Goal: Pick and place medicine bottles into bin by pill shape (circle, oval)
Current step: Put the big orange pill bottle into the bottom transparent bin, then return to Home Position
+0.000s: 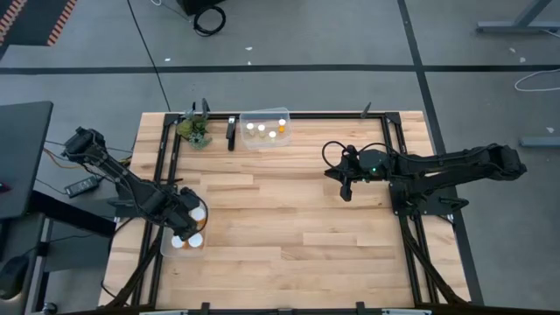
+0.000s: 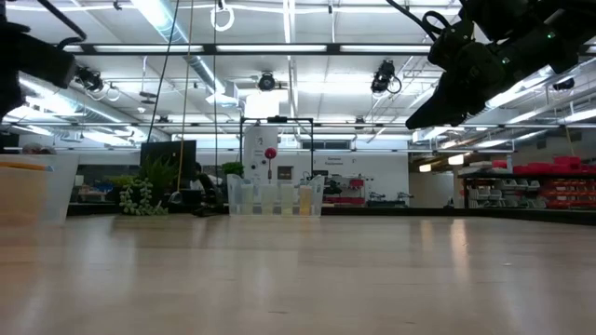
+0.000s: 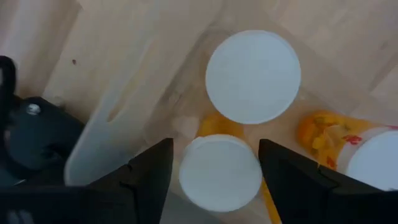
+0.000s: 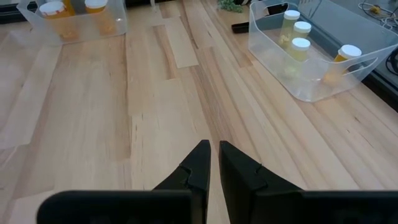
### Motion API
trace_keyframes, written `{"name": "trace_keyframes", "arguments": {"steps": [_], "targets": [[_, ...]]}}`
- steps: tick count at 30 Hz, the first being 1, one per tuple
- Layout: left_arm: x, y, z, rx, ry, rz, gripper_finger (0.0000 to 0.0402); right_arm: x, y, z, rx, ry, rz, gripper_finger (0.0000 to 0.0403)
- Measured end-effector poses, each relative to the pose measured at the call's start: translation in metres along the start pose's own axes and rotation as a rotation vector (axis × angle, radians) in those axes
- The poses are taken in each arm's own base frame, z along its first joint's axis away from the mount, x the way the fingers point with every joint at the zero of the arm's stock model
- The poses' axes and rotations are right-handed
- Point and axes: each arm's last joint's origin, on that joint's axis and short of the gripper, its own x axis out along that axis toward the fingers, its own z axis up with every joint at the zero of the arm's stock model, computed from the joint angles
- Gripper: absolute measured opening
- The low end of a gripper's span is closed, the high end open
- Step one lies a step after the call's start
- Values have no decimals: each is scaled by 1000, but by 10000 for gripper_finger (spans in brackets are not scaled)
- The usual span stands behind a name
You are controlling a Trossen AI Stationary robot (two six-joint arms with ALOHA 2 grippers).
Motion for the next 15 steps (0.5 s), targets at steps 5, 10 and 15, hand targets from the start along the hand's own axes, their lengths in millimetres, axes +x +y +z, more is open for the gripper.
{"name": "trace_keyframes", "arguments": {"steps": [5, 10, 15], "targets": [[-16, 3, 7, 26, 11, 30, 231, 0, 0, 0, 8, 0, 0, 41], [-31, 6, 18, 51, -29, 49, 216, 0, 1, 0, 16, 3, 23, 41], [-33, 9, 30, 69, -110, 82, 198, 0, 1, 0, 2, 5, 48, 41]]}}
